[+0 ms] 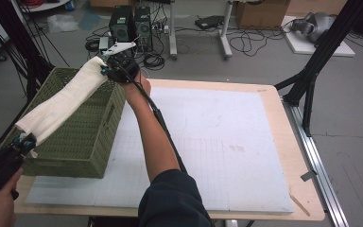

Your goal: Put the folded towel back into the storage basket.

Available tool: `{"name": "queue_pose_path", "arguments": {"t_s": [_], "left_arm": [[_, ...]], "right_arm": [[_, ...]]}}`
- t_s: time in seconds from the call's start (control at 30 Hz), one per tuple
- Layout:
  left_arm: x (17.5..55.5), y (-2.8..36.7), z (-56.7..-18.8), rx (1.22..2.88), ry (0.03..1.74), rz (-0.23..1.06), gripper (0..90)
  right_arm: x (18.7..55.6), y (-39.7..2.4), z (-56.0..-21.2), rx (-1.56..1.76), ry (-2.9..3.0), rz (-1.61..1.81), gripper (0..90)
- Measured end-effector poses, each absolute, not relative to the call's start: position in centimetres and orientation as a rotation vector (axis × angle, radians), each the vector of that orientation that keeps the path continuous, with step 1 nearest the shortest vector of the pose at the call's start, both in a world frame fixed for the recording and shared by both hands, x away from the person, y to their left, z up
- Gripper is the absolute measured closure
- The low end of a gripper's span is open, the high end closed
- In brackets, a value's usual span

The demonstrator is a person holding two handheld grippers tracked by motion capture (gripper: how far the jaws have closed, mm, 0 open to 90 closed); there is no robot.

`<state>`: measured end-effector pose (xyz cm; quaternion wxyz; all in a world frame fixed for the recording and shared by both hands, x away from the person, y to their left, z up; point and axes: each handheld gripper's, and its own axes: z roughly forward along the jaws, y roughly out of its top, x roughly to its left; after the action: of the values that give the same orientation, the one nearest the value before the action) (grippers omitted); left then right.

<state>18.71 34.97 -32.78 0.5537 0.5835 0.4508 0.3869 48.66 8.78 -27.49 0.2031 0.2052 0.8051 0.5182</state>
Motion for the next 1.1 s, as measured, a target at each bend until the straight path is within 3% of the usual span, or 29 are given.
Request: {"name": "queue_pose_path", "arguments": {"t_s": [0.23, 0.27, 0.33, 0.4, 0.73, 0.9, 1.1], "left_arm": [[18.9, 35.5, -33.2, 1.386, 1.153, 0.918, 82.1], [19.0, 35.6, -33.3, 1.377, 1.186, 0.915, 74.1], [19.4, 35.9, -33.5, 1.336, 1.269, 0.892, 43.2], [19.4, 36.2, -33.7, 1.313, 1.281, 0.893, 34.4], [19.5, 35.7, -33.4, 1.289, 1.245, 0.879, 25.2], [20.3, 34.3, -33.3, 1.349, 1.169, 0.776, 18.9], [21.4, 31.5, -33.2, 1.447, 1.047, 0.676, 18.9]], "right_arm": [[49.4, 11.6, -28.5, 0.583, 2.279, 1.409, 79.4], [49.5, 12.0, -28.8, 0.589, 2.274, 1.410, 74.4], [49.5, 12.7, -29.3, 0.617, 2.258, 1.401, 56.8], [49.5, 13.0, -29.6, 0.610, 2.267, 1.405, 55.2], [48.8, 11.3, -28.7, 0.587, 2.309, 1.441, 45.2], [48.3, 9.0, -28.2, 0.594, 2.404, 1.503, 37.7], [47.1, 5.2, -28.1, 0.612, 2.435, 1.493, 25.6]]}}
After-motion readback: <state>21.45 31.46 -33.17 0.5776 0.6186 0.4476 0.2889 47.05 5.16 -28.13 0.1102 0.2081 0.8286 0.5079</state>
